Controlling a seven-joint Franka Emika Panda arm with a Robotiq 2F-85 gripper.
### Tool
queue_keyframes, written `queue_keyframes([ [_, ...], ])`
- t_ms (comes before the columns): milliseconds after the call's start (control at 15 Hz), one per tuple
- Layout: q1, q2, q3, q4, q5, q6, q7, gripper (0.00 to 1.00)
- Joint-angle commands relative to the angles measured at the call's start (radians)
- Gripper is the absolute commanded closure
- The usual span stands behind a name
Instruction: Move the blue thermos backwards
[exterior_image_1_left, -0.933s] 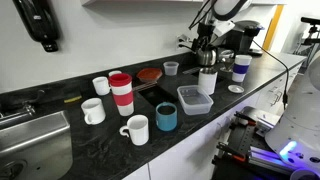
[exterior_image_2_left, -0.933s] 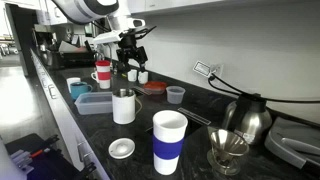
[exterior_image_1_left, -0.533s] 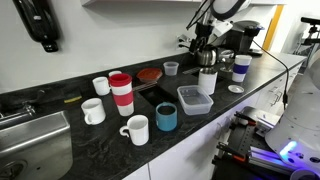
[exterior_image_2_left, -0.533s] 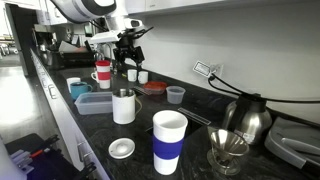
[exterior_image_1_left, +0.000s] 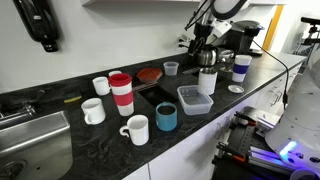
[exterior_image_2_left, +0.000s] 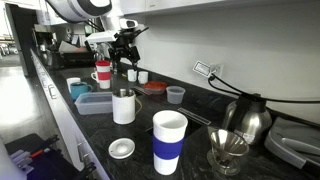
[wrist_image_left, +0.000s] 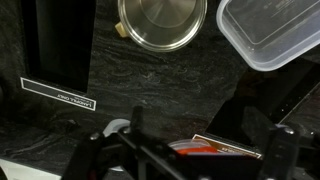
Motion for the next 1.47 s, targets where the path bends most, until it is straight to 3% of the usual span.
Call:
queue_keyframes([
  [0, -0.002, 0.0, 0.003, 0.002, 0.002, -0.003, -0.002, 0.0],
  [67, -0.002, 0.0, 0.003, 0.002, 0.002, -0.003, -0.002, 0.0],
  [267, 0.084, -0.05, -0.019, -0.037, 0.102, -0.028, -0.124, 0.0],
  [600, 0.212, -0.069, 0.006, -0.067, 0.207, -0.027, -0.186, 0.0],
  [1067, 0.219, -0.057, 0.026, -0.066, 0.202, -0.015, -0.146, 0.0],
  [1400, 0.344, -0.017, 0.054, -0.066, 0.317, -0.006, -0.199, 0.0],
])
